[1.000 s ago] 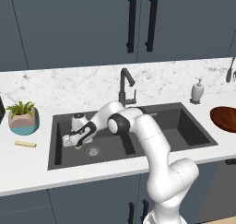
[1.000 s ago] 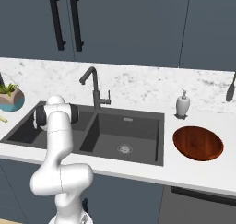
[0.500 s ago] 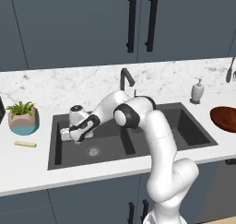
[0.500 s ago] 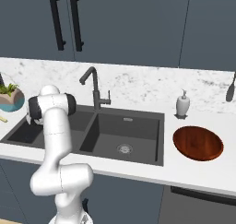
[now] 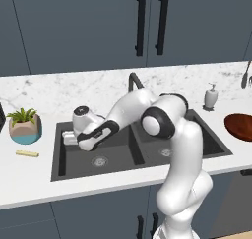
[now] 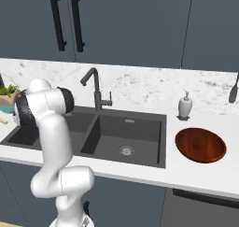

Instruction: Pick the garlic from the sink and place it in the bowl. Then pick the bowl and place it in the microwave. Then close the microwave door and press the start button.

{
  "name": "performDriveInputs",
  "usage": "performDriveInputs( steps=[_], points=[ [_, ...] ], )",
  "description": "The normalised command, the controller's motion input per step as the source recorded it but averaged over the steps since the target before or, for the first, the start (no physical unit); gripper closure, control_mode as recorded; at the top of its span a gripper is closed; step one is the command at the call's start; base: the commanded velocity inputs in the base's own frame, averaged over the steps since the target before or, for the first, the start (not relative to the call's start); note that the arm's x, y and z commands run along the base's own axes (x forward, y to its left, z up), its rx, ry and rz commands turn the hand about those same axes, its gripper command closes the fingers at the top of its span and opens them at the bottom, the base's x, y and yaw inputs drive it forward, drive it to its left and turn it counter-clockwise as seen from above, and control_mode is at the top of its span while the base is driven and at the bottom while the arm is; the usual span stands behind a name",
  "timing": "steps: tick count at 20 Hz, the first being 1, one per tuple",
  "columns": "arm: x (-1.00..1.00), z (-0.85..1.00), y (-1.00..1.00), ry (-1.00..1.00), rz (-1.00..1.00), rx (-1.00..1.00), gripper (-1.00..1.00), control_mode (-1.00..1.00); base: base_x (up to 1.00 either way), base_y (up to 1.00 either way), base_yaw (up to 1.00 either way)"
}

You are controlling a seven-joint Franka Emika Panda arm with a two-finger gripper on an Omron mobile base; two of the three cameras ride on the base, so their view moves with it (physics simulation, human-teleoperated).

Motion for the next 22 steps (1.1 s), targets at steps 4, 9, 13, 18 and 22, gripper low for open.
performDriveInputs(
  steps=[4,9,13,18,22],
  points=[
    [-0.53,1.0,-0.1,-0.01,-0.16,0.0,1.0,-1.0,0.0,0.0,0.0],
    [-0.62,0.99,-0.3,-0.01,-0.1,-0.04,1.0,-1.0,0.0,0.0,0.0],
    [-0.75,0.97,-0.39,-0.01,-0.02,-0.09,1.0,-1.0,0.0,0.0,0.0],
    [-0.71,0.91,-0.59,-0.01,0.0,-0.05,1.0,-1.0,0.0,0.0,0.0],
    [-0.64,0.7,-0.86,0.0,0.0,-0.01,1.0,-1.0,0.0,0.0,0.0]
  ],
)
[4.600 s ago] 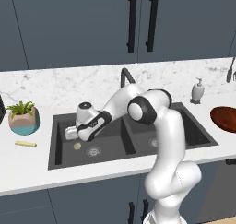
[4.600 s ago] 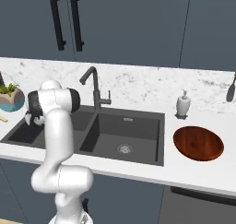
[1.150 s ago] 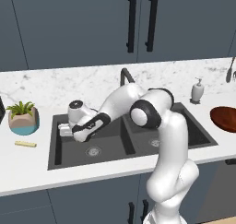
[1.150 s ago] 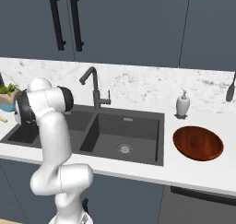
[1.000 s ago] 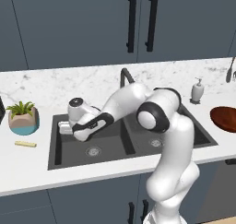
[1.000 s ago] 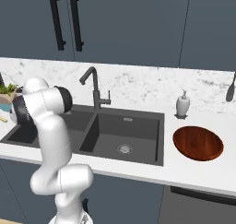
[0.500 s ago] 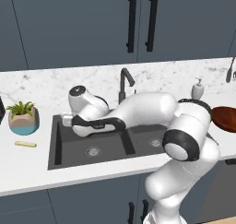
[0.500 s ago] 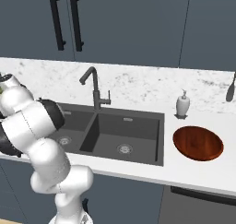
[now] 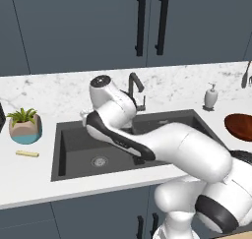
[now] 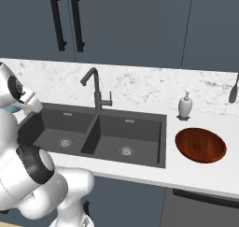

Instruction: Pick the garlic from the sink and place it in the bowl. Then pick the bowl and place it in the microwave. Then close the microwave door and press the start button.

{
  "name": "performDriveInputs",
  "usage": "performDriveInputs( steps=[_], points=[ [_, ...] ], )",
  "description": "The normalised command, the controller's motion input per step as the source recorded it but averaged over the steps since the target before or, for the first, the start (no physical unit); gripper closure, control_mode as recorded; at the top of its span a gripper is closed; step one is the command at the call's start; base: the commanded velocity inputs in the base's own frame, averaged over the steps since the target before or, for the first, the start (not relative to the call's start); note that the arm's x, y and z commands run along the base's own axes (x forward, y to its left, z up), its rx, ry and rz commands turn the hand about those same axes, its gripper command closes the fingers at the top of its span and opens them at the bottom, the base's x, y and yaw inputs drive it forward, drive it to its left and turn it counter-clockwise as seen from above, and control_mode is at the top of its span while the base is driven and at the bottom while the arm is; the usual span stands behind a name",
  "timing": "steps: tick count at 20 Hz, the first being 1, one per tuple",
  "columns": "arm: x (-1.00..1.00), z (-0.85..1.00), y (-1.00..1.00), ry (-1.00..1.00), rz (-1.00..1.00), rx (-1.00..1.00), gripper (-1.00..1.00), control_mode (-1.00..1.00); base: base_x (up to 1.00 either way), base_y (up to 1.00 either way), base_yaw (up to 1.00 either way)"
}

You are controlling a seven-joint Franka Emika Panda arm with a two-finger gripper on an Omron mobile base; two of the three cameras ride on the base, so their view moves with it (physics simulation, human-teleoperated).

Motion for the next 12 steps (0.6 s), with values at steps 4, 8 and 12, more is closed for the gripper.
performDriveInputs(
  steps=[4,8,12],
  points=[
    [-0.68,0.46,-1.0,-0.02,0.0,0.0,1.0,-1.0,0.0,0.0,0.0],
    [-0.58,0.34,-1.0,-0.03,0.0,0.0,1.0,-1.0,0.0,0.0,0.0],
    [-0.42,0.29,-1.0,-0.01,0.0,0.0,1.0,-1.0,0.0,0.0,0.0]
  ],
)
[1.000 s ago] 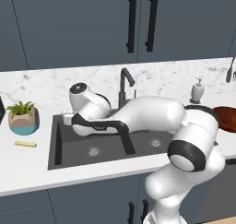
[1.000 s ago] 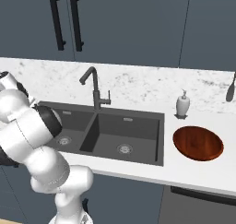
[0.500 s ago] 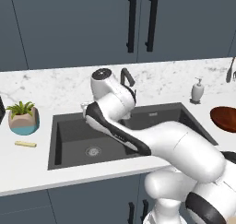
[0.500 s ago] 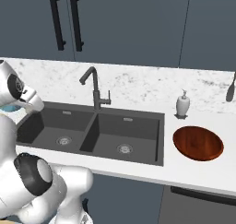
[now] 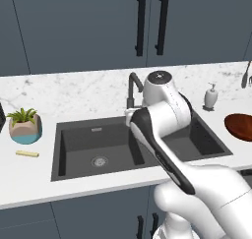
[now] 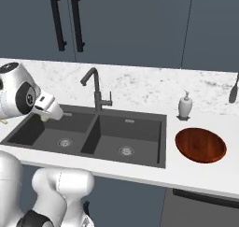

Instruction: Pick the garlic from the sink and place it in the bowl. Then pick the bowl and place it in the microwave. Then close the microwave door and press the start button.

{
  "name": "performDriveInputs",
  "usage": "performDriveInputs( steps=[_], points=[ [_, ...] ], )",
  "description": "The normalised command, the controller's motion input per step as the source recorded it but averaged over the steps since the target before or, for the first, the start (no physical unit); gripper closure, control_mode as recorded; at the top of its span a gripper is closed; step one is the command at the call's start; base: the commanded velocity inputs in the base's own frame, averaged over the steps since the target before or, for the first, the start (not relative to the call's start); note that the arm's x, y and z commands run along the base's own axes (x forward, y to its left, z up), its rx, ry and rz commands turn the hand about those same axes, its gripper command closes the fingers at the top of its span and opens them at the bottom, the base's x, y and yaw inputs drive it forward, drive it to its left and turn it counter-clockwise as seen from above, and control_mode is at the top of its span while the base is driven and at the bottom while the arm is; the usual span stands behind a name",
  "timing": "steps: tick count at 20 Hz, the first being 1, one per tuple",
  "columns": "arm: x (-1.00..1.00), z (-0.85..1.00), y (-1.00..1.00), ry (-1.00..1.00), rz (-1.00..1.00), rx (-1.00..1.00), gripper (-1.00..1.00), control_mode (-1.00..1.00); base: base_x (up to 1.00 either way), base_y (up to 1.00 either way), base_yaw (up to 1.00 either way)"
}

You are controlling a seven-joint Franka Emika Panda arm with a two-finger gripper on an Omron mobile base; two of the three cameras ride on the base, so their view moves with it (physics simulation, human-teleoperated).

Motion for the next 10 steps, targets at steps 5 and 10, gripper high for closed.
performDriveInputs(
  steps=[5,10],
  points=[
    [-0.22,0.27,-1.0,0.0,0.01,0.0,1.0,-1.0,0.0,0.0,0.0],
    [-0.06,0.2,-1.0,0.0,0.0,-0.02,1.0,-1.0,0.0,0.0,0.0]
  ],
)
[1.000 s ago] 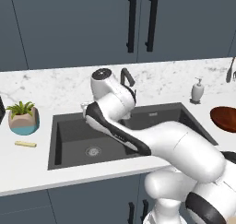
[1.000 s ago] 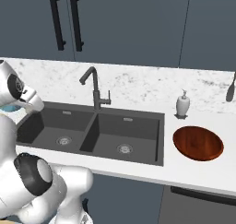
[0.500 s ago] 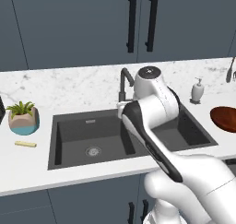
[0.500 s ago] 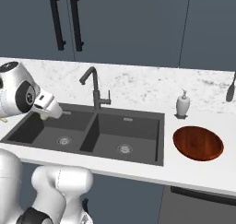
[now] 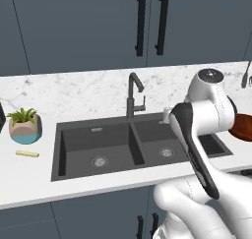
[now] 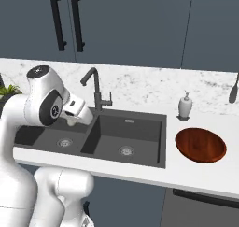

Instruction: Pick the garlic from the sink and place it in the bowl. Then pick the bowl and place it in the microwave. Then close the microwave door and press the start button.

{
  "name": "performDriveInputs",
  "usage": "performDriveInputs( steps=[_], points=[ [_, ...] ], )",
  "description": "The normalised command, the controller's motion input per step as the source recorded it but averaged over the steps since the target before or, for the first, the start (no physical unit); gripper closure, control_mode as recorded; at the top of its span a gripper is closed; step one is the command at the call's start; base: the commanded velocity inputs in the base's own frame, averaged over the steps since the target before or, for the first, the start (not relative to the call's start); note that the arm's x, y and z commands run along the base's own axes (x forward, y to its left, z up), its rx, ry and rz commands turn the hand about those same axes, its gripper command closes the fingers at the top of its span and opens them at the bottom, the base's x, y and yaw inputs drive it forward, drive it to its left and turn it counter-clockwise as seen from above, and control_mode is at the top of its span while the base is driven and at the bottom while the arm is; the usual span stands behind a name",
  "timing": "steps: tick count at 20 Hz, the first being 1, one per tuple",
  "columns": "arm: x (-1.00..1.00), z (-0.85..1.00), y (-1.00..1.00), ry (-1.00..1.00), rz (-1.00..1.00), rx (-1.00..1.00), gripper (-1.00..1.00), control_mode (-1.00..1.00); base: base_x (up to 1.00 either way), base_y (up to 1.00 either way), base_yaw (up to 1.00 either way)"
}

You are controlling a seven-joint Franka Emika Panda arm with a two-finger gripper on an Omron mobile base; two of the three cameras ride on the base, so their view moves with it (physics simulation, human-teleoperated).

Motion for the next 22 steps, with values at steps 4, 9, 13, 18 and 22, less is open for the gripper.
performDriveInputs(
  steps=[4,9,13,18,22],
  points=[
    [0.0,0.02,-1.0,0.0,0.0,-0.01,1.0,-1.0,0.0,0.0,0.0],
    [0.0,0.0,-1.0,0.0,0.0,0.0,1.0,-1.0,0.0,0.0,0.0],
    [0.02,0.0,-1.0,0.02,0.0,0.0,1.0,-1.0,0.0,0.0,0.0],
    [0.21,-0.04,-1.0,0.04,0.0,0.0,1.0,-1.0,0.0,0.0,0.0],
    [0.4,-0.13,-1.0,0.02,0.0,0.0,1.0,-1.0,0.0,0.0,0.0]
  ],
)
